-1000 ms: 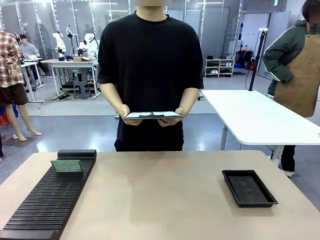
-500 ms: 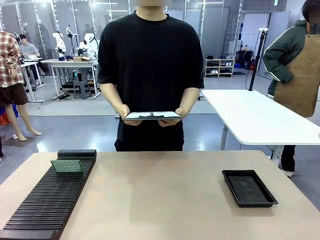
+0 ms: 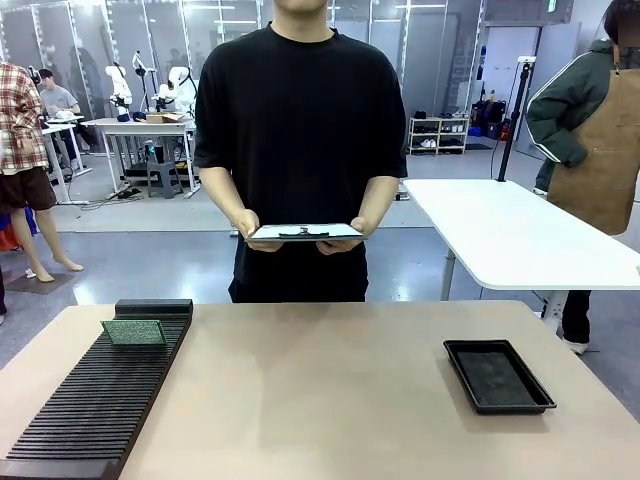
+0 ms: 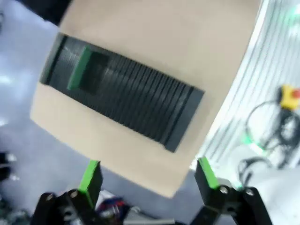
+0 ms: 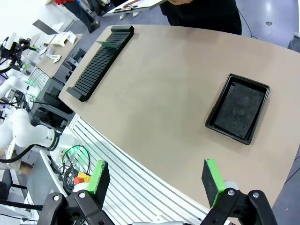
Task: Inspect the PCB.
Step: Pick up the Blank PCB and present it to the human.
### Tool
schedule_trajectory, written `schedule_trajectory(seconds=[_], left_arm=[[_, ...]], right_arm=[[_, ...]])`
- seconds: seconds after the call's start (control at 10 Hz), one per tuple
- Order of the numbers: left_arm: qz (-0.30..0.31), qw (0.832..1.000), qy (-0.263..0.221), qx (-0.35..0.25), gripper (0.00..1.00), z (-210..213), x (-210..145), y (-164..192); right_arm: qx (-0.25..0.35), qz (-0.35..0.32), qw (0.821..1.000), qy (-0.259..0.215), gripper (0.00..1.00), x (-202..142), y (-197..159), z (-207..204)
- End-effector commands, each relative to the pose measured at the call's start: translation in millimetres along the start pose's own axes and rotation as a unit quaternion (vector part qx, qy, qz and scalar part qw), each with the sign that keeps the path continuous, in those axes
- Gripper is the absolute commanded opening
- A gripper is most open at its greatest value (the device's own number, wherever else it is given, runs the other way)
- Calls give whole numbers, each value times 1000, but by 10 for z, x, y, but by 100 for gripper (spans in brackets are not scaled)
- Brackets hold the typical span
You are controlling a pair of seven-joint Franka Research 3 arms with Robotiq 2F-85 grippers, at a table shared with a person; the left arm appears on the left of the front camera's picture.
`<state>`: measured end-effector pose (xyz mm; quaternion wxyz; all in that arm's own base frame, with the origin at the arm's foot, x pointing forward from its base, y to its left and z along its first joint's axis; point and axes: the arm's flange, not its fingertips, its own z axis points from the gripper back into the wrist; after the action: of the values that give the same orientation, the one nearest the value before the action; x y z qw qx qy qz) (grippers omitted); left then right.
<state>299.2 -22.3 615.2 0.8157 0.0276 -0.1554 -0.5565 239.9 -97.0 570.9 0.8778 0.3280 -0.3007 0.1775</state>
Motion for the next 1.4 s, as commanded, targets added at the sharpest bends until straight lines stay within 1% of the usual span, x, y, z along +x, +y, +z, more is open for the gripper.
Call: schedule_trajectory(seconds=[0.0,0.2,0.3,0.4,0.7,0.8,0.9,1.0,1.1,1.2,1.3], left_arm=[[-232,970,33,65,100,-159,108,298],[-254,965,41,51,100,-421,176,384],[-248,968,23,36,100,-441,167,392],[-226,972,56,27,100,-395,299,277],[-226,972,56,27,100,-395,299,277],[-242,968,54,32,100,-426,277,332],[-310,946,38,88,100,-696,324,581],[-312,943,53,106,100,-925,349,761],[-313,945,45,82,100,-1146,391,936],[-298,951,51,71,100,-1361,415,1118],[-293,954,46,46,100,-1609,442,1321]], right_arm=[[1,3,1000,1,100,-9,-6,6],[1,3,1000,1,100,-9,-6,6],[1,3,1000,1,100,-9,-6,6],[1,3,1000,1,100,-9,-6,6],[1,3,1000,1,100,-9,-6,6],[1,3,1000,1,100,-9,-6,6],[1,3,1000,1,100,-9,-6,6],[1,3,1000,1,100,-9,-6,6],[1,3,1000,1,100,-9,-6,6],[1,3,1000,1,100,-9,-6,6],[1,3,1000,1,100,-9,-6,6]])
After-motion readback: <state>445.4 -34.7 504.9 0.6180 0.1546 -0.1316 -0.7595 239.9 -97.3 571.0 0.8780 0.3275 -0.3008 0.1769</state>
